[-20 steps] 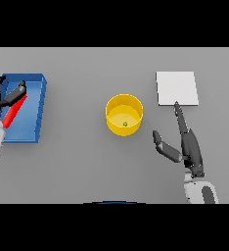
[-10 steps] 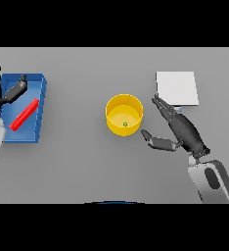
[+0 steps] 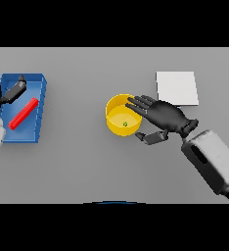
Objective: Pick up the red beaker and tilt it to pour out 1 green nut into yellow bowl. Pick up the yellow bowl and place it on the metallic measuring scale.
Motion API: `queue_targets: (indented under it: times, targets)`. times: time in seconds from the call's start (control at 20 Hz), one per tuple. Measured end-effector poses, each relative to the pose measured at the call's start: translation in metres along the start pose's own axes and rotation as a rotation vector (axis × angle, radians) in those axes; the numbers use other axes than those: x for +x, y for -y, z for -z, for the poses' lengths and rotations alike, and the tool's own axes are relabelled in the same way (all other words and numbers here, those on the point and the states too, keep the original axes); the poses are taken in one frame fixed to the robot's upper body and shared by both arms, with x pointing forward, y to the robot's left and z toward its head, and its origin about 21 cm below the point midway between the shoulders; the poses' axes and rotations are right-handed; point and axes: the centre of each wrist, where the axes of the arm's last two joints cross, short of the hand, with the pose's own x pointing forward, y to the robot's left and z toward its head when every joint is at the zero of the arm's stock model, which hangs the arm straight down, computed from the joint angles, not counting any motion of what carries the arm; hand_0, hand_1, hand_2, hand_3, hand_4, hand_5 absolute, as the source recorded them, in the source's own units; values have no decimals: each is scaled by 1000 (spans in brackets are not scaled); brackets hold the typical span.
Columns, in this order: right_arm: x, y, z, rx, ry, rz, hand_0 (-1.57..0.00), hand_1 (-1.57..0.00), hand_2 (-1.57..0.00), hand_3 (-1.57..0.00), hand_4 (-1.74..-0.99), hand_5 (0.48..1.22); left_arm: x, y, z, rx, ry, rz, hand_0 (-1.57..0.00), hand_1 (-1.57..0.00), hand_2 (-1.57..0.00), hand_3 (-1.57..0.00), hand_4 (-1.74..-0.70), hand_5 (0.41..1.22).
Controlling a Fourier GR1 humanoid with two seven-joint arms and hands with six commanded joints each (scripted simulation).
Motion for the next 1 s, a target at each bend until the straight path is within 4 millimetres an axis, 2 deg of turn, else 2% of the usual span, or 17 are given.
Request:
queue_targets:
  times: [0.2,0.3,0.7,0.85,1.0]
  targets:
    - [7,0,21,119,41,-111,1,1,1,1,-1215,717,-3,1,0,5,-4,-6,0,0,0,0,-746,707]
    - [8,-1,29,172,54,-123,1,1,1,1,-1221,722,-3,-7,-1,19,4,-4,0,0,0,1,-747,701]
    - [17,-4,66,297,60,-199,1,1,1,1,-1258,734,-7,-8,-2,20,5,-6,1,1,1,1,-744,697]
    - [16,-5,71,332,63,-216,1,1,1,1,-1263,739,-8,-4,-3,13,0,-3,1,1,1,1,-744,699]
    - [15,-2,73,362,47,-201,1,1,1,-14,-1276,744,-10,-11,0,20,-8,-8,1,1,1,1,-746,699]
